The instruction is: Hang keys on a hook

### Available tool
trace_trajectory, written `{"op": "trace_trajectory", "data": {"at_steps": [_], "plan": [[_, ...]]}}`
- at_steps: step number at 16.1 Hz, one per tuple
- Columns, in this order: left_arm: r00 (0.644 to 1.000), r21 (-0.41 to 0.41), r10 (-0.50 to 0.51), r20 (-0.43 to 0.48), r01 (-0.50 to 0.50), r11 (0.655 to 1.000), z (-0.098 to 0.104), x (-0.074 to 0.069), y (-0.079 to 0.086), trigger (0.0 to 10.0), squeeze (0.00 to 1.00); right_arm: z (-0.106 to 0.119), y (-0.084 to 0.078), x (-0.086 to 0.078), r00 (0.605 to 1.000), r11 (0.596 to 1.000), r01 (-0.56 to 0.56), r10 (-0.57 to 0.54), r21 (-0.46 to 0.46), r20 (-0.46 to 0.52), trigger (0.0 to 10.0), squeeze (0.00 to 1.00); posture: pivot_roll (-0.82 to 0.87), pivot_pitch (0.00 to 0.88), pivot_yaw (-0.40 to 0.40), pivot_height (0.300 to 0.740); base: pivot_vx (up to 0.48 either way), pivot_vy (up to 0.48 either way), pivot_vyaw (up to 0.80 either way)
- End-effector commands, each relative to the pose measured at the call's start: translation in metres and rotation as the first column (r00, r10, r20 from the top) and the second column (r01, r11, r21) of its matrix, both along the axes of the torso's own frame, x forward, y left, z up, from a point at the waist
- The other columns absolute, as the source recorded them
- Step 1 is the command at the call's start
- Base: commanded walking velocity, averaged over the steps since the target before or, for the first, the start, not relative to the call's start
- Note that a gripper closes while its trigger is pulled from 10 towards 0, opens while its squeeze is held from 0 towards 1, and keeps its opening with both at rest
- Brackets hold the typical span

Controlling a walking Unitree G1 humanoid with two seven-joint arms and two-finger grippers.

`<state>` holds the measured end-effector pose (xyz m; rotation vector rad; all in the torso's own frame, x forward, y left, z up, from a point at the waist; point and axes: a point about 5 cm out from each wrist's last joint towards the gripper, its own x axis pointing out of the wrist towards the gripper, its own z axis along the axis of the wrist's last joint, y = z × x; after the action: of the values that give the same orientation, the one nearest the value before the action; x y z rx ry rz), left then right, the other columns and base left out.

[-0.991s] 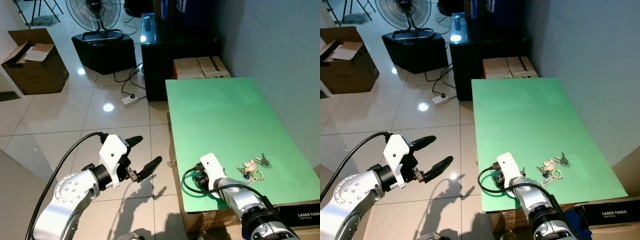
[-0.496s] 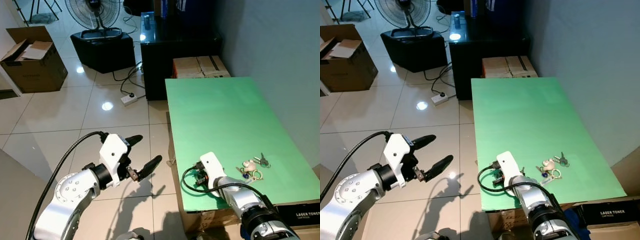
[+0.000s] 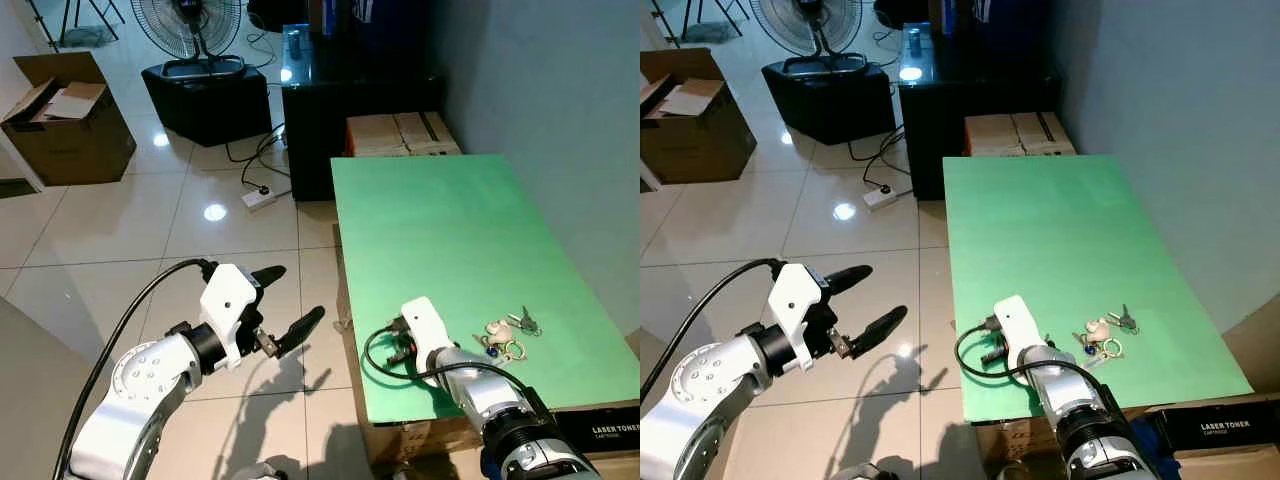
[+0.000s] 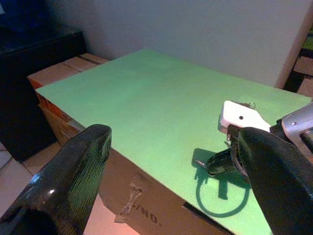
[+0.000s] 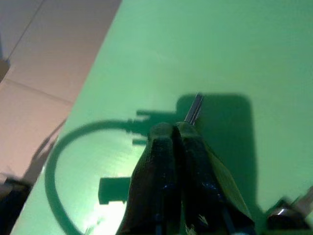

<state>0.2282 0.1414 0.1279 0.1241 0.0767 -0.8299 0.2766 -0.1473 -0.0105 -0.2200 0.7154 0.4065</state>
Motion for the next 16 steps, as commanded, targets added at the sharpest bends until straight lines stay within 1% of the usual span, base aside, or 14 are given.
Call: {"op": "trace_trajectory", "data": {"at_steps": [1, 4, 7, 8, 9, 10, 11, 13, 14, 15, 16], "plan": [[1.000, 0.014, 0.019, 0.006, -0.019, 1.000, -0.001, 0.002, 0.002, 10.0, 0.00, 0.012, 0.000, 0.009, 0.996, 0.999, 0.037, -0.039, 0.027, 0.085, 0.0, 0.00, 0.05, 0.033, 0.030, 0.740, 0.000, 0.000, 0.00], [0.999, 0.006, 0.040, 0.018, -0.040, 0.999, -0.001, 0.005, 0.004, 10.0, 0.00, 0.025, -0.004, 0.012, 0.969, 0.995, 0.099, -0.104, 0.029, 0.224, 0.0, 0.00, 0.04, 0.017, 0.037, 0.740, 0.000, 0.000, 0.00], [0.999, 0.004, 0.033, 0.019, -0.033, 0.999, -0.002, 0.005, 0.003, 10.0, 0.00, 0.033, -0.003, 0.006, 0.931, 0.993, 0.120, -0.116, 0.010, 0.345, 0.0, 0.00, 0.03, 0.003, 0.043, 0.740, 0.000, 0.000, 0.00], [0.999, 0.002, 0.030, 0.023, -0.030, 1.000, -0.002, 0.004, 0.002, 10.0, 0.00, 0.042, -0.007, 0.002, 0.883, 0.986, 0.166, -0.147, -0.002, 0.446, 0.0, 0.00, 0.02, 0.000, 0.041, 0.740, 0.000, 0.000, 0.00], [0.999, -0.007, 0.037, 0.026, -0.036, 0.999, -0.002, 0.004, 0.002, 10.0, 0.00, 0.048, -0.010, 0.001, 0.853, 0.982, 0.187, -0.156, -0.014, 0.498, 0.0, 0.00, 0.01, 0.000, 0.041, 0.740, 0.000, 0.000, 0.00], [0.998, -0.026, 0.049, 0.028, -0.048, 0.999, -0.002, 0.003, 0.002, 10.0, 0.00, 0.057, -0.013, -0.001, 0.810, 0.978, 0.208, -0.157, -0.026, 0.565, 0.0, 0.00, 0.01, 0.000, 0.042, 0.740, 0.000, 0.000, 0.00], [0.998, -0.025, 0.050, 0.030, -0.049, 0.998, -0.002, 0.004, 0.001, 10.0, 0.00, 0.059, -0.014, -0.001, 0.800, 0.976, 0.214, -0.158, -0.029, 0.579, 0.0, 0.00, 0.01, 0.000, 0.042, 0.740, 0.000, 0.000, 0.00], [0.997, -0.027, 0.069, 0.043, -0.068, 0.997, -0.003, 0.005, -0.001, 10.0, 0.00, 0.070, -0.019, -0.005, 0.732, 0.961, 0.270, -0.169, -0.053, 0.660, 0.0, 0.00, 0.01, 0.000, 0.049, 0.740, 0.000, 0.000, 0.00], [0.997, -0.027, 0.068, 0.045, -0.067, 0.997, -0.003, 0.006, -0.002, 10.0, 0.00, 0.073, -0.020, -0.006, 0.709, 0.956, 0.285, -0.165, -0.064, 0.686, 0.0, 0.00, 0.01, 0.000, 0.049, 0.740, 0.000, 0.000, 0.00], [0.997, -0.029, 0.067, 0.048, -0.065, 0.997, -0.002, 0.007, -0.002, 10.0, 0.00, 0.075, -0.020, -0.007, 0.688, 0.951, 0.300, -0.162, -0.074, 0.707, 0.0, 0.00, 0.01, 0.000, 0.053, 0.740, 0.000, 0.000, 0.00], [0.997, -0.030, 0.066, 0.048, -0.065, 0.997, -0.002, 0.007, -0.002, 10.0, 0.00, 0.076, -0.020, -0.008, 0.681, 0.949, 0.305, -0.156, -0.083, 0.715, 0.0, 0.00, 0.01, 0.000, 0.053, 0.740, 0.000, 0.000, 0.00]]}}
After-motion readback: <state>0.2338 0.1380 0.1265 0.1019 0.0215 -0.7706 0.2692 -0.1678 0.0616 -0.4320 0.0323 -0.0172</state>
